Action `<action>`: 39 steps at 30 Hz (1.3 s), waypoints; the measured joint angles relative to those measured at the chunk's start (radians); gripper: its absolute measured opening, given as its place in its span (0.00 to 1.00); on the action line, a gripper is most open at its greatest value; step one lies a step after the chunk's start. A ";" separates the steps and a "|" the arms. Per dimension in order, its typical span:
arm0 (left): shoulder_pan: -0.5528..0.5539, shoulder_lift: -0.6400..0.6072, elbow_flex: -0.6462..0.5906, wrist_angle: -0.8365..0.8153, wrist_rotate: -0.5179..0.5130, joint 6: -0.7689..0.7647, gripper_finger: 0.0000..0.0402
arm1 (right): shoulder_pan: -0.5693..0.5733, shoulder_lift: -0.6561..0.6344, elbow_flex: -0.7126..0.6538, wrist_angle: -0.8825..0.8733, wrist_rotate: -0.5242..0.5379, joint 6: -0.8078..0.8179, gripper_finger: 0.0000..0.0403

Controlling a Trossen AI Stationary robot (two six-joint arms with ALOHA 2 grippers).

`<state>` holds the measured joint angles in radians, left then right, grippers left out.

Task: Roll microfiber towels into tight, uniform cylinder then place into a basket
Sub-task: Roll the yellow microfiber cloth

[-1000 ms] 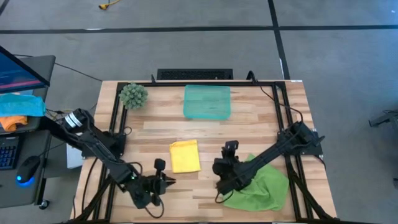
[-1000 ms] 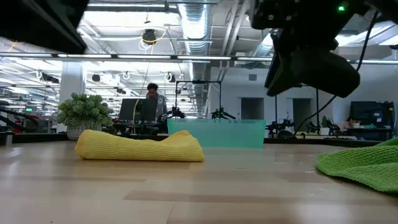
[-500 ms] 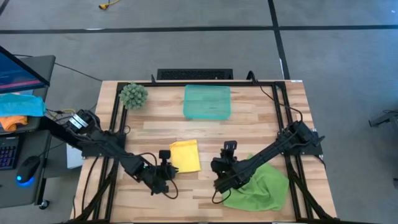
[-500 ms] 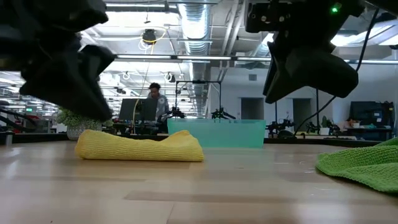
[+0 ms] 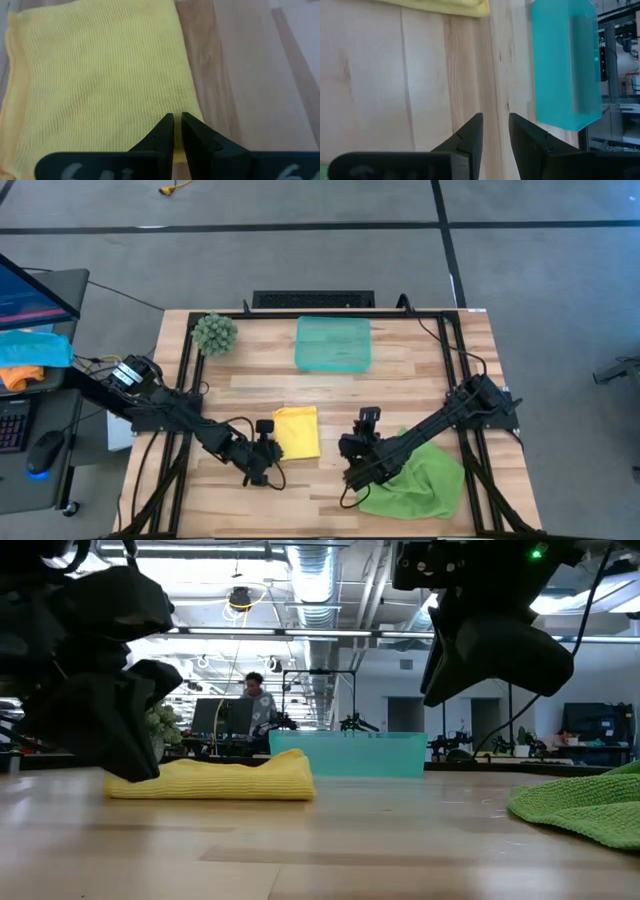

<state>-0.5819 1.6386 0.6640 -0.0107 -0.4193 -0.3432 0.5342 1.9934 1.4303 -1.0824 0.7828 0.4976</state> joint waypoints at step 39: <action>-0.258 -0.035 0.379 -0.606 -0.472 -0.081 0.07 | 0.032 -0.055 0.001 0.433 -0.059 -0.192 0.29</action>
<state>-0.8399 1.6035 1.0432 -0.6166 -0.8915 -0.4243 0.5661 1.9385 1.4311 -0.6492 0.7239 0.3054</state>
